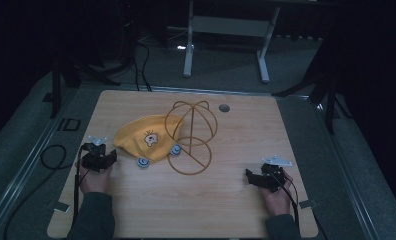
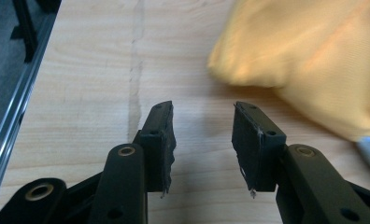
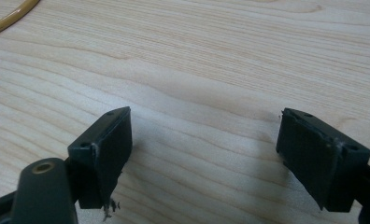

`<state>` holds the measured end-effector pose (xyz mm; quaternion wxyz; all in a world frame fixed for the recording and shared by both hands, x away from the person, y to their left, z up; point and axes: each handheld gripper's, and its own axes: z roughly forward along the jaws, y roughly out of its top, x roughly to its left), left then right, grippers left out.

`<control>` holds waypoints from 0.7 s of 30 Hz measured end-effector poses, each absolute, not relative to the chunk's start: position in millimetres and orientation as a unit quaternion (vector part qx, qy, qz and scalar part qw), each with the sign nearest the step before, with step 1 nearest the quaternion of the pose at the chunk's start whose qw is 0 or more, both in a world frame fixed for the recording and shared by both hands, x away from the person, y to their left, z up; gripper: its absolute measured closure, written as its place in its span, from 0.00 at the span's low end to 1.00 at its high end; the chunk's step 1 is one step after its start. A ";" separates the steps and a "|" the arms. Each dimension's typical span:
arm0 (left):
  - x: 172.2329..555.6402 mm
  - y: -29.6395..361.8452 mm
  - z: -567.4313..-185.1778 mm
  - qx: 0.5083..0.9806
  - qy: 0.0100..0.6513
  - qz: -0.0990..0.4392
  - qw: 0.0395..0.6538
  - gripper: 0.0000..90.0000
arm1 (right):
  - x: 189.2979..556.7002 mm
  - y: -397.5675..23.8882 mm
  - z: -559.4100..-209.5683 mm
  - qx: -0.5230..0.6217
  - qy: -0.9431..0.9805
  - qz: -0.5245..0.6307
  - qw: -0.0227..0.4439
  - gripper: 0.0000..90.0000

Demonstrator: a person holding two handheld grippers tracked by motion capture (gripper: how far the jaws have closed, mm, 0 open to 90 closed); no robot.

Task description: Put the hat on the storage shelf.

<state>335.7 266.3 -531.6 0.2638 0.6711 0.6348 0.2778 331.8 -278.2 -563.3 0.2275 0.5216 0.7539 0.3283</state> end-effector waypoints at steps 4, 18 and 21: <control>328.2 257.9 -518.2 0.684 0.606 0.281 0.293 0.65 | 331.8 -278.2 -563.3 0.522 0.754 0.328 0.228 0.20; 319.1 230.4 -512.4 0.733 0.539 0.258 0.324 0.78 | 331.8 -278.2 -563.2 0.522 0.754 0.327 0.228 0.20; 318.1 223.3 -515.9 0.752 0.516 0.249 0.327 0.81 | 331.8 -278.2 -563.2 0.522 0.754 0.327 0.228 0.20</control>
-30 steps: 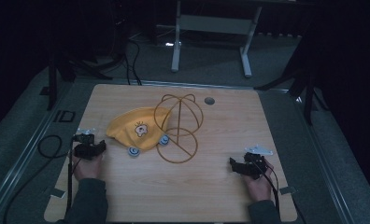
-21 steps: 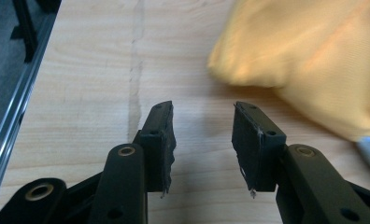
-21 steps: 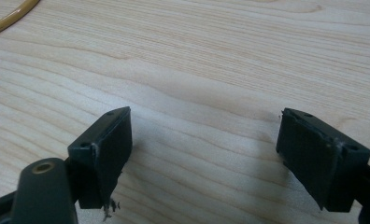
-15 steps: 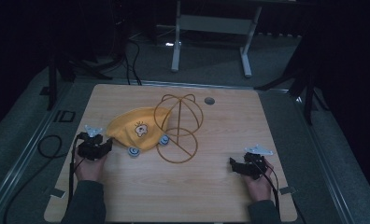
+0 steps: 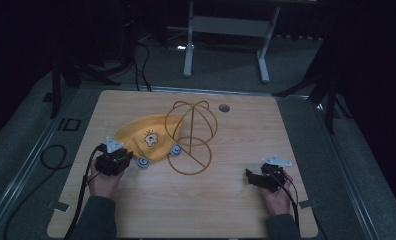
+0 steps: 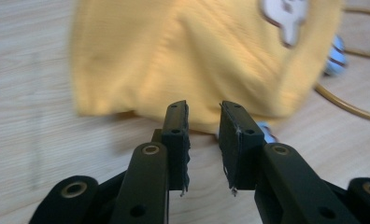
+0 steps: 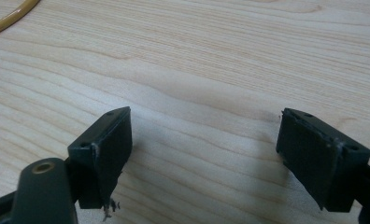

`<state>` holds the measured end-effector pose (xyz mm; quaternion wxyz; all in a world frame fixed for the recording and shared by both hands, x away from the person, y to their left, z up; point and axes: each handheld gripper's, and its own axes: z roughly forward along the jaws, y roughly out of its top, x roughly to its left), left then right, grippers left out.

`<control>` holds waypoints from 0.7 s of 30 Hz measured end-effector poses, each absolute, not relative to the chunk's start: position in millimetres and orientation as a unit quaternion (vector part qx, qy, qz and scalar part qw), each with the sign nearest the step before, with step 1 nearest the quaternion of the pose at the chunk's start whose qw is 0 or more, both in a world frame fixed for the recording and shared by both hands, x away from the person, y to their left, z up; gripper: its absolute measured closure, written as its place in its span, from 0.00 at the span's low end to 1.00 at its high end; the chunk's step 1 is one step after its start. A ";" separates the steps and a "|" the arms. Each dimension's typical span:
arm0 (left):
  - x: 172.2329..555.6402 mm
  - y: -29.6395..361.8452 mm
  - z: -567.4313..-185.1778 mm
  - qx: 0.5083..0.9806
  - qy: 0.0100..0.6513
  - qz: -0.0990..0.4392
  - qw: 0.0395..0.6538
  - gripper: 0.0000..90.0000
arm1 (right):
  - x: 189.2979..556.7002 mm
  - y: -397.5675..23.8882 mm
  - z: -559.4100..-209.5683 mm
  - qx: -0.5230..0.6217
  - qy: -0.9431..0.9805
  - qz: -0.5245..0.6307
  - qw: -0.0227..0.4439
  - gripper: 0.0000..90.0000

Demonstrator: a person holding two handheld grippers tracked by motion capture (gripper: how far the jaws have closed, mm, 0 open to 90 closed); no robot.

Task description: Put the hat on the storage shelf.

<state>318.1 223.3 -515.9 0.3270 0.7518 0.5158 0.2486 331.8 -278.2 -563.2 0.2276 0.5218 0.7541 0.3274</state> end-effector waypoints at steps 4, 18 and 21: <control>318.8 217.4 -521.7 0.772 0.497 0.237 0.317 0.84 | 332.2 -278.2 -563.3 0.521 0.754 0.328 0.227 0.20; 320.4 196.8 -538.0 0.823 0.430 0.210 0.306 0.76 | 332.5 -278.1 -563.3 0.521 0.755 0.328 0.227 0.20; 320.2 195.5 -538.6 0.826 0.421 0.218 0.304 0.73 | 332.5 -278.0 -563.3 0.521 0.755 0.329 0.226 0.20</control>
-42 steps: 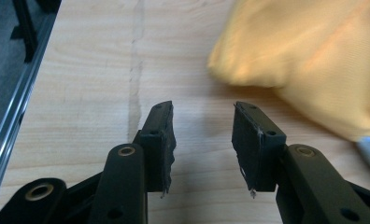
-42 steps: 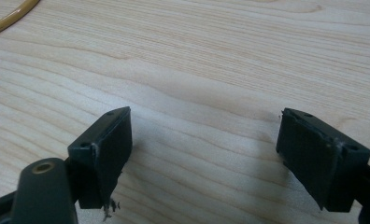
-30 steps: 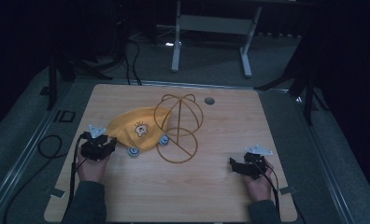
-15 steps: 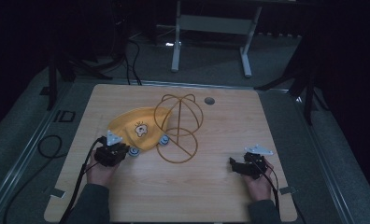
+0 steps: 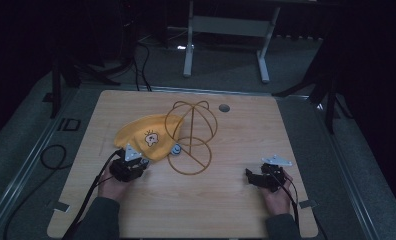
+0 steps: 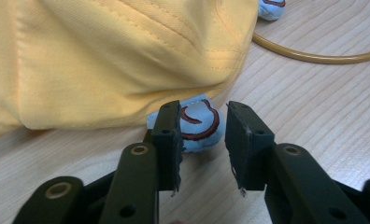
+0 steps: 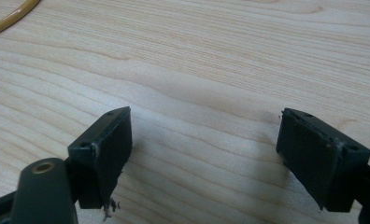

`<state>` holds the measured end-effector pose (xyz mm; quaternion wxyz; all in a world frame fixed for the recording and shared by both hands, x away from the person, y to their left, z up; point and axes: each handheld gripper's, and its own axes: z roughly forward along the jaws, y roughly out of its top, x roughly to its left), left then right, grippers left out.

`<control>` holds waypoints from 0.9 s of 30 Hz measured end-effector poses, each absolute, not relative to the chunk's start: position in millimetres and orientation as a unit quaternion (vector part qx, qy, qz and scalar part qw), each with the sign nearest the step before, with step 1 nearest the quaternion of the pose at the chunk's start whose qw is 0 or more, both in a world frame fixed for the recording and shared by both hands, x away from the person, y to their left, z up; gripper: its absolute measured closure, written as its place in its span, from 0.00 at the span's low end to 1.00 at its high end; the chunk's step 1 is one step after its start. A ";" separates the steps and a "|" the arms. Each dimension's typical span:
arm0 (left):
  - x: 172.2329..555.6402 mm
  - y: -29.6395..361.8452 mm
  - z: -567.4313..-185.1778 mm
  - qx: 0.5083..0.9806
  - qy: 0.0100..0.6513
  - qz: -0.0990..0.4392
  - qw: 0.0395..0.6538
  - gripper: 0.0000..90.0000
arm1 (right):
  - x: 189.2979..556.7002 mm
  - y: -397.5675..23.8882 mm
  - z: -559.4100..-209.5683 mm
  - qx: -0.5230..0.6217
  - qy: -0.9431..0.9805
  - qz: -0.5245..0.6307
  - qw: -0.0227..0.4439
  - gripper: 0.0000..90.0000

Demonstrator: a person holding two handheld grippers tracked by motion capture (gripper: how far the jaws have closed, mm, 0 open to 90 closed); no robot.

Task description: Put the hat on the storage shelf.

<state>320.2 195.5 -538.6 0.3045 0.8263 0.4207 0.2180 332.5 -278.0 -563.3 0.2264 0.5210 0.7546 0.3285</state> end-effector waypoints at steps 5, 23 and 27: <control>321.6 193.4 -540.0 0.828 0.415 0.228 0.301 0.68 | 332.5 -278.1 -563.3 0.520 0.755 0.328 0.227 0.20; 337.8 193.1 -550.0 0.825 0.436 0.229 0.278 0.66 | 332.6 -278.1 -563.3 0.521 0.755 0.328 0.227 0.20; 340.7 195.2 -550.5 0.818 0.448 0.228 0.280 0.74 | 332.6 -278.1 -563.3 0.520 0.755 0.328 0.227 0.20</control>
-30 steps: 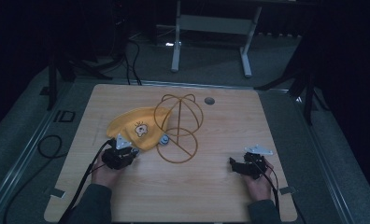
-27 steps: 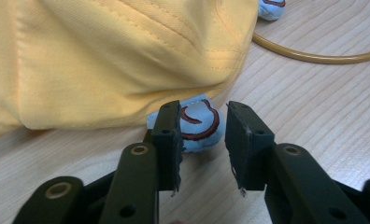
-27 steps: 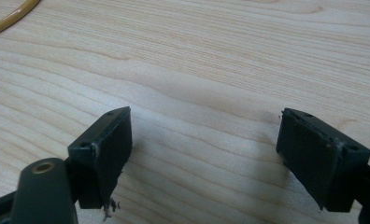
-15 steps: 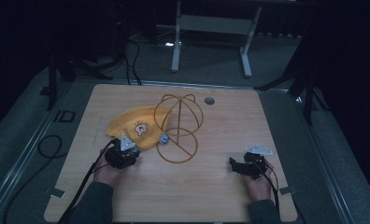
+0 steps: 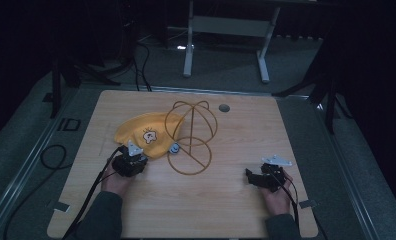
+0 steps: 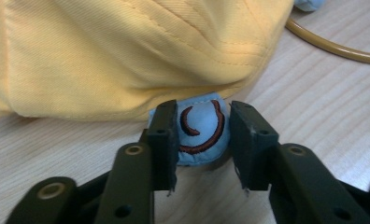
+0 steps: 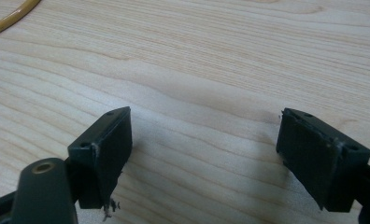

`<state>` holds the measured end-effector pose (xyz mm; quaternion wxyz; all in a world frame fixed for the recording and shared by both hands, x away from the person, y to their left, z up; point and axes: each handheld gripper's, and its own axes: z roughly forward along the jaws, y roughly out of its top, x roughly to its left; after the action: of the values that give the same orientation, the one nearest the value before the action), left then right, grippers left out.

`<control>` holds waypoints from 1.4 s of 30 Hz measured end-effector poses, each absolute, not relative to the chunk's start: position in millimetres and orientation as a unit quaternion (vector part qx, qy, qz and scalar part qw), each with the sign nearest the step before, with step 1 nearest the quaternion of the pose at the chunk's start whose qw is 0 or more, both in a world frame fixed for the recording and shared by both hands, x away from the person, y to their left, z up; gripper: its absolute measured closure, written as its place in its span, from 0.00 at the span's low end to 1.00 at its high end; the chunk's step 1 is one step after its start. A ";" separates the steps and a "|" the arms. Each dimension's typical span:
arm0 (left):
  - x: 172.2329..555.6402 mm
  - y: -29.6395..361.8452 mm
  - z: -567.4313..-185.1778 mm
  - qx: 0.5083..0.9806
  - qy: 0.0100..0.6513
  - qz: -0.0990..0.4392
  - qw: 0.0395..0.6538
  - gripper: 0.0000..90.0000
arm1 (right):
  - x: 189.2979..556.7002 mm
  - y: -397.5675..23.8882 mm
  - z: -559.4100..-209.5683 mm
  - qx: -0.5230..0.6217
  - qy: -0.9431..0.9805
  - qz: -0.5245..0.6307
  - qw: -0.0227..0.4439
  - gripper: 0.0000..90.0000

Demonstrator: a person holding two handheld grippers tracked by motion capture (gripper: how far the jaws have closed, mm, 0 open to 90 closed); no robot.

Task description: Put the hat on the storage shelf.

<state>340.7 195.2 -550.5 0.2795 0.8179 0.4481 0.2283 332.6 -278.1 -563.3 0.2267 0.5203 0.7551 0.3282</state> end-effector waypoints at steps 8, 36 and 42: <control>343.7 193.1 -544.0 0.818 0.455 0.229 0.265 0.93 | 332.6 -278.1 -563.3 0.520 0.755 0.328 0.227 0.20; 338.2 224.9 -481.7 0.774 0.483 0.264 0.312 0.94 | 332.7 -278.1 -563.3 0.520 0.755 0.328 0.226 0.20; 339.1 229.3 -467.9 0.765 0.487 0.271 0.323 0.94 | 332.7 -278.1 -563.3 0.520 0.755 0.328 0.227 0.20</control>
<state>339.1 229.3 -467.9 0.3228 0.7650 0.4870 0.2709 332.7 -278.1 -563.3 0.2267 0.5201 0.7552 0.3283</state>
